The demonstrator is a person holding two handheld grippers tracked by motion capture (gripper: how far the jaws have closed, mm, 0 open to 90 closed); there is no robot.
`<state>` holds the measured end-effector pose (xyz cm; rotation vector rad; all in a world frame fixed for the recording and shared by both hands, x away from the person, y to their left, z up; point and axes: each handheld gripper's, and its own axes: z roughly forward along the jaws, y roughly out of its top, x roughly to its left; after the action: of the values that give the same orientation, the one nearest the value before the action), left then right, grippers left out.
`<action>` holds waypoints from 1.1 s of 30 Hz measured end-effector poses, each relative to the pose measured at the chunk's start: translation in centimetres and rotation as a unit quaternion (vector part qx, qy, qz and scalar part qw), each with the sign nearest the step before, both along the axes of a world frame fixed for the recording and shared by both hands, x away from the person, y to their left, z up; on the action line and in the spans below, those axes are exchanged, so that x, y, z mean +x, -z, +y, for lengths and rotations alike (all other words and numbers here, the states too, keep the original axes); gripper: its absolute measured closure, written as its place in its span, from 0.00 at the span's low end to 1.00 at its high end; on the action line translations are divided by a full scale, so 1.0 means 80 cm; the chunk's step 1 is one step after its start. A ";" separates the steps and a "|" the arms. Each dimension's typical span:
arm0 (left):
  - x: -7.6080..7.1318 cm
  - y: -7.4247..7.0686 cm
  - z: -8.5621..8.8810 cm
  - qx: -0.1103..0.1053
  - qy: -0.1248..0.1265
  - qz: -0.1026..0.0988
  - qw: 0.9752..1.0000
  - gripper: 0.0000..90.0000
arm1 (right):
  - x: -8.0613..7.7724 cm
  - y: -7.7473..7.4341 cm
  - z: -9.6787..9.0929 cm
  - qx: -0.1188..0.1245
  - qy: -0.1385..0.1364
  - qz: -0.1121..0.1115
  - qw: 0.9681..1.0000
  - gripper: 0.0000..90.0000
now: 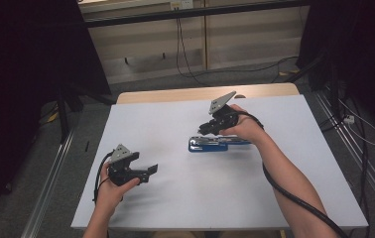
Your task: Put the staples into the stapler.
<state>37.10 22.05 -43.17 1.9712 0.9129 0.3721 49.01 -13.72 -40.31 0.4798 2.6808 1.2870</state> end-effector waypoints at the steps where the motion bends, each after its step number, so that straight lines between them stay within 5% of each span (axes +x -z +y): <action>1: 0.000 0.000 0.000 0.000 0.000 0.000 1.000 0.11 | 0.000 0.000 0.000 -0.002 0.001 -0.002 1.000 0.89; 33: 0.000 0.002 -0.001 0.006 0.002 0.003 1.000 0.11 | 0.007 0.014 0.019 -0.021 -0.033 0.001 0.999 0.89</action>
<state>37.13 22.00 -43.33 1.9857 0.9121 0.3718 49.55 -12.20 -41.45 0.3916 2.7417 1.2436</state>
